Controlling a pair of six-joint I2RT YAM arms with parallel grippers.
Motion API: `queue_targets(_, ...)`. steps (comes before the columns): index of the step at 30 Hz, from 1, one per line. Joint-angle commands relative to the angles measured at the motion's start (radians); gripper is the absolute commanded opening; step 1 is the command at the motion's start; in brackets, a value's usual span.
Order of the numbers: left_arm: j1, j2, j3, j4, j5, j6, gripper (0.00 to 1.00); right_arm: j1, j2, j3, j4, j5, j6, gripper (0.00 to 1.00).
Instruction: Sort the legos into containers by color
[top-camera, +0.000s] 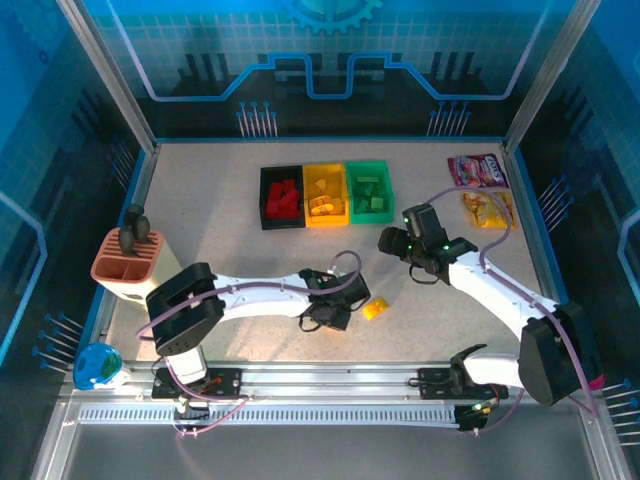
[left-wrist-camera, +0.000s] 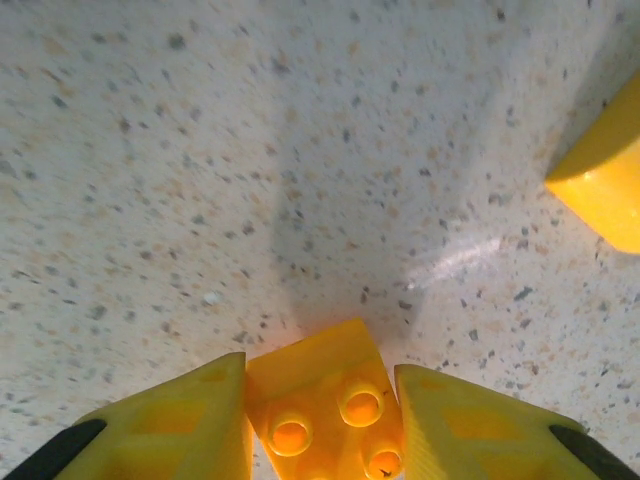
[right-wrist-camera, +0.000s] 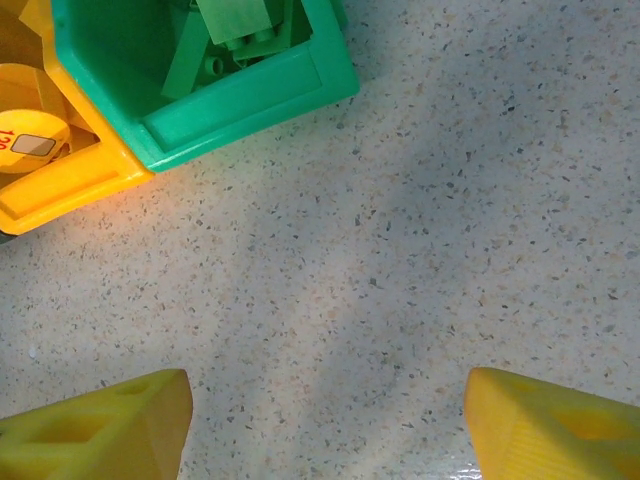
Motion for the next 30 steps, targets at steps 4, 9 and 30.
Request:
queue_targets(4,0.081,-0.078,0.041,0.001,-0.027,0.061,0.35,-0.012,-0.044,-0.025,-0.001,0.0,0.02,0.73)
queue_targets(9,0.193,-0.108,0.09,-0.001,-0.037,0.113,0.35,-0.012,-0.072,-0.044,-0.006,-0.003,0.008,0.73)
queue_targets(30,0.583,0.283,0.722,0.009,0.0,0.334,0.36,0.038,-0.216,-0.231,-0.036,-0.093,0.0,0.72)
